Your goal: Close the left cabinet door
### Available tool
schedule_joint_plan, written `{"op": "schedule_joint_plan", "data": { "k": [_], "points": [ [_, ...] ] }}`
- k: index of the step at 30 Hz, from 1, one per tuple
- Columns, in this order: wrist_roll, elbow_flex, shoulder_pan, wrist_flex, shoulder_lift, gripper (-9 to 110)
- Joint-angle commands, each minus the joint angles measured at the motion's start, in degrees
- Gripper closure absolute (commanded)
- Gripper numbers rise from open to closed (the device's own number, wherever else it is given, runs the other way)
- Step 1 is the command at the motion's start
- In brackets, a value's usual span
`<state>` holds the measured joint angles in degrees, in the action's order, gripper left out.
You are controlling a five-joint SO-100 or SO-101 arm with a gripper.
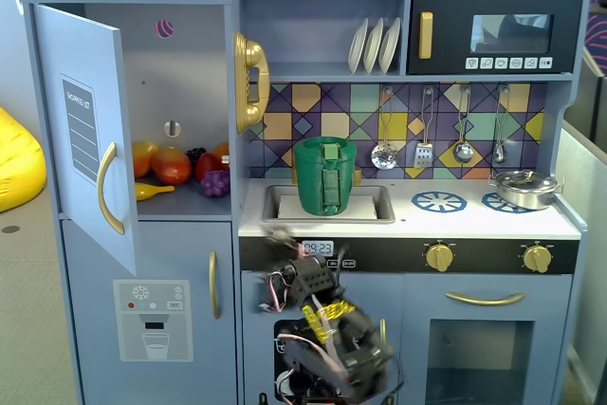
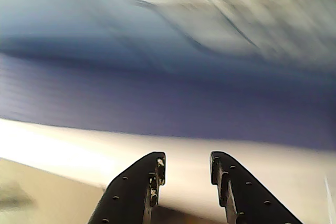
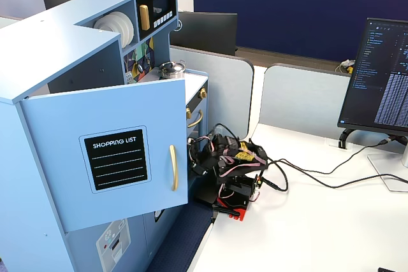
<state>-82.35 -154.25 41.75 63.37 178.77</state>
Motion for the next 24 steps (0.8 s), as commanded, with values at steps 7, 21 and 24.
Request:
{"op": "schedule_joint_plan", "data": {
  "k": [7,21,24],
  "points": [
    [-22.68,4.92,60.21,-54.58,-17.75,102],
    [-29.0,36.21,54.49,-79.45,-61.08,102],
    [-29.18,37.53,50.62,-79.45,-62.31,102]
  ]
}}
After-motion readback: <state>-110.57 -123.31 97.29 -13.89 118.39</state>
